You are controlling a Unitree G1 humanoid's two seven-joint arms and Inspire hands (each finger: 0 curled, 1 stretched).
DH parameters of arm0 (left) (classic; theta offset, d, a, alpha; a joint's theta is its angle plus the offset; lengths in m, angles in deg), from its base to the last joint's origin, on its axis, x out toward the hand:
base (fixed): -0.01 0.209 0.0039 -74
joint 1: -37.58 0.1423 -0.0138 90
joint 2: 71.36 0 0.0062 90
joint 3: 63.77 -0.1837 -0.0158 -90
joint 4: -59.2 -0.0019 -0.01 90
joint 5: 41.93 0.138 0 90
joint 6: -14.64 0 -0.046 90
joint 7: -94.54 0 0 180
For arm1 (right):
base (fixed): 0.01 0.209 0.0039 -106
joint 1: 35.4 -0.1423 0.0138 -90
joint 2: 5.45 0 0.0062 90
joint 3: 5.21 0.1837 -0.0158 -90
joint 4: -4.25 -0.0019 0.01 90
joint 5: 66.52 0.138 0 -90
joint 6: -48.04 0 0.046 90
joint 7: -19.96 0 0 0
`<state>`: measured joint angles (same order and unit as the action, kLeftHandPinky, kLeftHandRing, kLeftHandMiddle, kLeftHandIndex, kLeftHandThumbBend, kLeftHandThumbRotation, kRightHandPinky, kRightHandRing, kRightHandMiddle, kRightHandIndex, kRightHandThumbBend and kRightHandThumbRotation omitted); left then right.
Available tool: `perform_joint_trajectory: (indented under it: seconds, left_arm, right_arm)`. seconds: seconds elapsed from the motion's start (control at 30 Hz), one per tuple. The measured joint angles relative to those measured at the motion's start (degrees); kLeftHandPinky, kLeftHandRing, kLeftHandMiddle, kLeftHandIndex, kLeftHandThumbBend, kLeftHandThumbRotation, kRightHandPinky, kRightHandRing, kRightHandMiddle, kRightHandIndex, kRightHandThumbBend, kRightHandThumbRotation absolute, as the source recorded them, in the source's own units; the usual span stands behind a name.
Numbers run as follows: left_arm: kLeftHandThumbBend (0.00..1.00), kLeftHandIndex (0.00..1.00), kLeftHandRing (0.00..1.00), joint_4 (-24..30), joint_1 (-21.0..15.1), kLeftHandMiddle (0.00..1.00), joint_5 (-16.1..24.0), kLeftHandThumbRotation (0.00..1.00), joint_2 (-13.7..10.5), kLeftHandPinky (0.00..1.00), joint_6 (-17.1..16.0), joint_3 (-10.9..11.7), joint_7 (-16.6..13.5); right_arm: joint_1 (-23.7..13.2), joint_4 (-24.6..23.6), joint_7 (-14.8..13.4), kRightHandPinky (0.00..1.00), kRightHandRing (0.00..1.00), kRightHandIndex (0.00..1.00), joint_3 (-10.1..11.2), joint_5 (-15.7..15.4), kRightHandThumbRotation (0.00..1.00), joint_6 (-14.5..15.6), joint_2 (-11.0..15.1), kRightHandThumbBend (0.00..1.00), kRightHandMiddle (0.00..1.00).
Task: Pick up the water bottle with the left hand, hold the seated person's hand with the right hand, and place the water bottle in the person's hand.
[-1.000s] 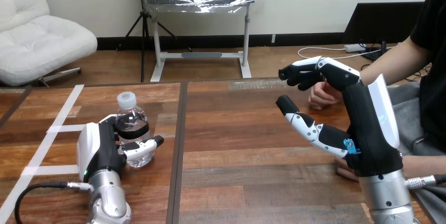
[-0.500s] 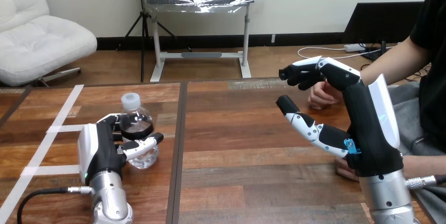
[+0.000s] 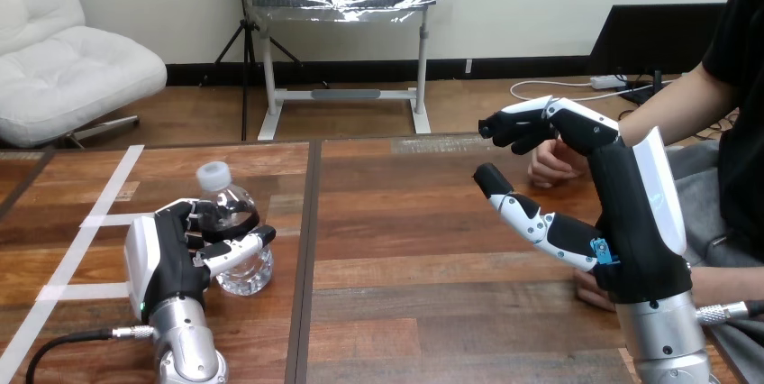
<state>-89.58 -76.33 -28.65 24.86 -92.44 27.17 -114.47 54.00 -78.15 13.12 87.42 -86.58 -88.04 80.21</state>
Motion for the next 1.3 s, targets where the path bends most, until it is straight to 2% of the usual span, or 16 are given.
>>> perform_joint_trajectory:
  seconds: [0.63, 1.3]
  left_arm:
    - [0.64, 0.51, 0.4, -0.18, 0.0, 0.44, -0.13, 0.0, 1.43, 0.37, -1.33, -0.19, -1.0]
    - [0.62, 0.51, 0.41, -0.29, 0.05, 0.45, -0.43, 0.0, 1.58, 0.39, -4.01, 0.0, -0.9]
  right_arm:
    - [0.25, -0.04, -0.01, 0.51, 0.57, 0.57, 0.23, -0.12, 0.0, 0.0, 0.05, 0.51, 0.61]
    - [0.58, -0.29, -0.01, 0.51, 0.56, 0.57, 0.26, -0.08, 0.0, 0.0, 0.07, 0.52, 0.6]
